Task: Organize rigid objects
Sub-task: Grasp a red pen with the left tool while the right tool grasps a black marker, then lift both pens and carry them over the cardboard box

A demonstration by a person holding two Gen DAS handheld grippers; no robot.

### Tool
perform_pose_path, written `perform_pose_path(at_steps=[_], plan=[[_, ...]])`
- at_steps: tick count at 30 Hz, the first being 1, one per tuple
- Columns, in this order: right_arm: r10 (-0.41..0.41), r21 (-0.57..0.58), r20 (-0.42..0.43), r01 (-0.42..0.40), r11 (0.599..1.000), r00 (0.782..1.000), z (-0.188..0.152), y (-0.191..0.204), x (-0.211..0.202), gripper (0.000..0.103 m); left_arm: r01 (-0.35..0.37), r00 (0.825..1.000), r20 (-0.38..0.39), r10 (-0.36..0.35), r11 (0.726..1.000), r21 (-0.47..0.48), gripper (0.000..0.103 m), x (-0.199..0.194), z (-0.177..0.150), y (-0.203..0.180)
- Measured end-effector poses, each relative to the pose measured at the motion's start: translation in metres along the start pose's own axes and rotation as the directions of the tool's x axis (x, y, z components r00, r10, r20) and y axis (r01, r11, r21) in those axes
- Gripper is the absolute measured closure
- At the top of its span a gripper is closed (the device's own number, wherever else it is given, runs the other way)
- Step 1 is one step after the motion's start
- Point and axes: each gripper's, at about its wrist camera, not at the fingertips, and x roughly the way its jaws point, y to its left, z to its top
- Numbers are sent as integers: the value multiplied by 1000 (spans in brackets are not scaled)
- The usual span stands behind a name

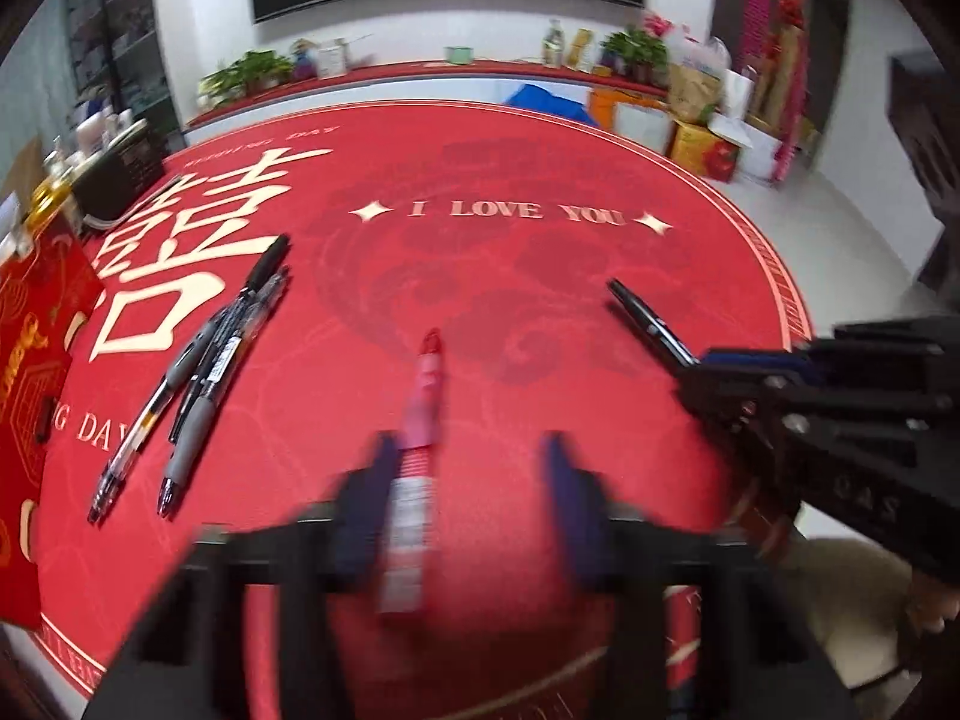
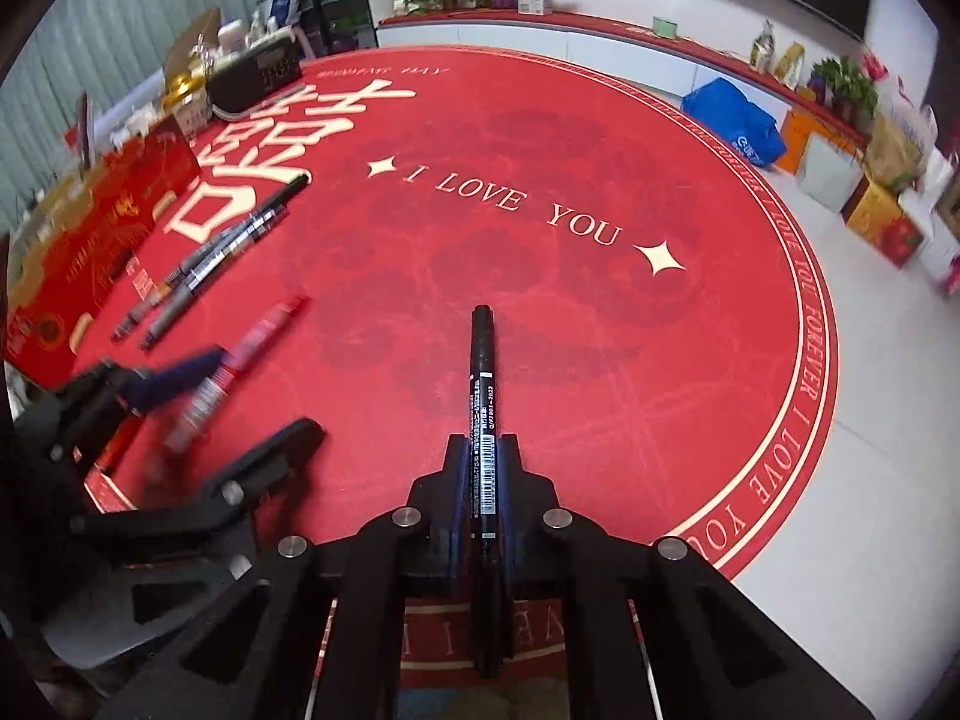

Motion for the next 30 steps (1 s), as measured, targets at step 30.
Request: perform_pose_path(at_steps=[30], plan=[[72,39,86,-75,996,994,5,6,-30,93,-74,997,20,77,991,-110,93,-46,11,25]])
